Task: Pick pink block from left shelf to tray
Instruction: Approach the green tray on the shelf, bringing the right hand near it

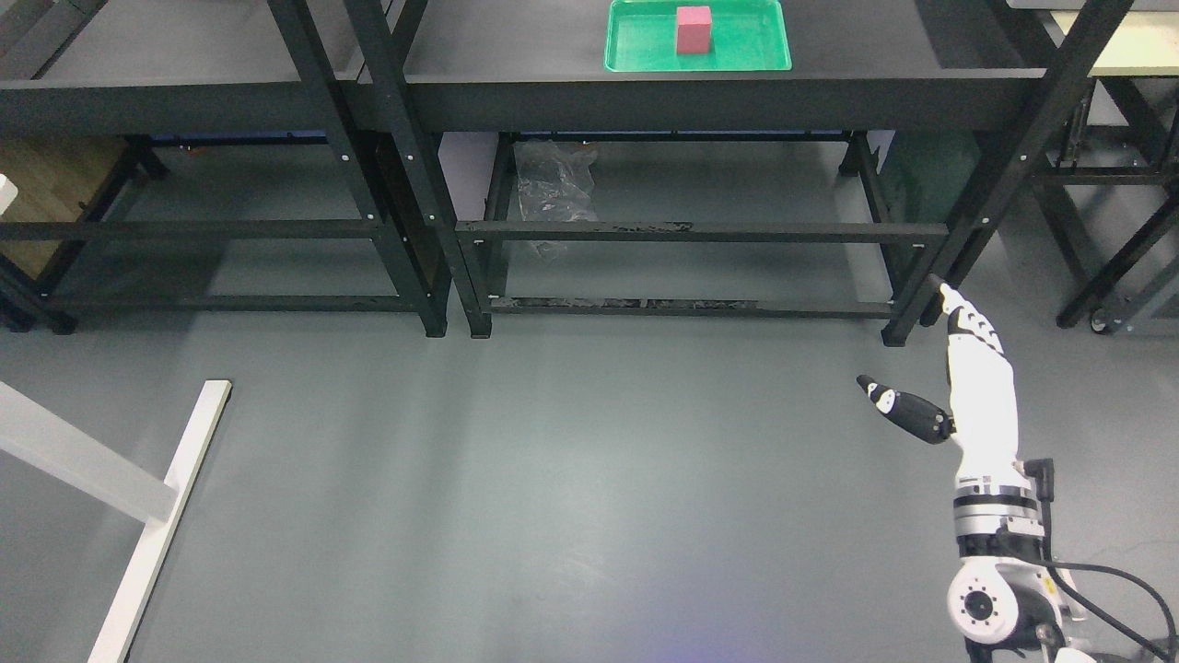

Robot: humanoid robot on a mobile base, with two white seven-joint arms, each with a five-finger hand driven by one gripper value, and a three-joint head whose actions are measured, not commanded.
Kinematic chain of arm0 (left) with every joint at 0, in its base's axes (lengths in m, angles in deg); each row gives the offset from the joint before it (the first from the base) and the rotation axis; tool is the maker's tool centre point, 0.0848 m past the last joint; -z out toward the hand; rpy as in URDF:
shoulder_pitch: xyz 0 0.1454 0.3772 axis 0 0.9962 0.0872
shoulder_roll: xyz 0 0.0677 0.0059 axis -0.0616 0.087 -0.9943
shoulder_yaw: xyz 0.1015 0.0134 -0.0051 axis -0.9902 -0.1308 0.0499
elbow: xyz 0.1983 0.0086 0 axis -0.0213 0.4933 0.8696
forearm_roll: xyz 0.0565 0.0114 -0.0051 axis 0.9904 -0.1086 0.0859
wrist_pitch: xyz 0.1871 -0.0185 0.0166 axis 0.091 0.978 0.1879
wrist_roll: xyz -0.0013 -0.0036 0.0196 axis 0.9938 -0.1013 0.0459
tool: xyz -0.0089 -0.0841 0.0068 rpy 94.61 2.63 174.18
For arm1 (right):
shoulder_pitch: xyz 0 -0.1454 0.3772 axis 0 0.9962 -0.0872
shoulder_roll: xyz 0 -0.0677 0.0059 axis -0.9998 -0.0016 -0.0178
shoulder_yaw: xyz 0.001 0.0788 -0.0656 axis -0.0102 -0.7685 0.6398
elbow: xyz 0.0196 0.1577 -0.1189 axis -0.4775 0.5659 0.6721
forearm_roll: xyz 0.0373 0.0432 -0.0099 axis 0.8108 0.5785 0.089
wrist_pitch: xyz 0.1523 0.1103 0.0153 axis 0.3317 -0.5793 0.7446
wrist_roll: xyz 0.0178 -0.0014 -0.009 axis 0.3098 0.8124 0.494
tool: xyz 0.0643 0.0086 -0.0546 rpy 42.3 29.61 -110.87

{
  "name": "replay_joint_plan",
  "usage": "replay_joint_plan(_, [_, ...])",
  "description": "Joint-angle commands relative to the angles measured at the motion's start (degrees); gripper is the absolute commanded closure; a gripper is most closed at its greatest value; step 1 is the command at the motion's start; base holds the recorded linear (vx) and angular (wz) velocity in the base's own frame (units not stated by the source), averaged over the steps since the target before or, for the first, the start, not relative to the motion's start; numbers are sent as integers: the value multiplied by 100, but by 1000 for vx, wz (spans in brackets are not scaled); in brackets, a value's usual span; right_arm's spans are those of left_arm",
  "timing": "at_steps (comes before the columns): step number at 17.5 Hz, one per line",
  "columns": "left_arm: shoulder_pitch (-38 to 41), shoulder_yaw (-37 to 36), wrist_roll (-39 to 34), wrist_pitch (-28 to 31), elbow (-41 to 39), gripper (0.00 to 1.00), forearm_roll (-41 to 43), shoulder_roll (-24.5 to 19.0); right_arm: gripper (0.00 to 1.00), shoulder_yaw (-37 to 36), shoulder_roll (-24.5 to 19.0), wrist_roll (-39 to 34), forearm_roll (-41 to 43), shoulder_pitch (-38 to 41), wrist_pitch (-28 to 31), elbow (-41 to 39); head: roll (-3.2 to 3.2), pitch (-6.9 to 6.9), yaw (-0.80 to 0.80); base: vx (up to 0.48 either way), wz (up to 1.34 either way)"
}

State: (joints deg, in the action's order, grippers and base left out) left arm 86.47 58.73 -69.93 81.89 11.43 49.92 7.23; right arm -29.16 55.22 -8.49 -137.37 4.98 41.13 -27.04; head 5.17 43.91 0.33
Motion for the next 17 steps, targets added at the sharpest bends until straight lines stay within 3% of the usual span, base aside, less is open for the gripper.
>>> replay_joint_plan(1, [52,0,-4,6,0,0,9,-100,3,-1,100,14,-69,-44,-9,-68,0,0,0,146,56])
replay_joint_plan(17, [52,0,-4,6,0,0,9,-100,3,7,100,-12,108,-105,-26,-60,0,0,0,204,76])
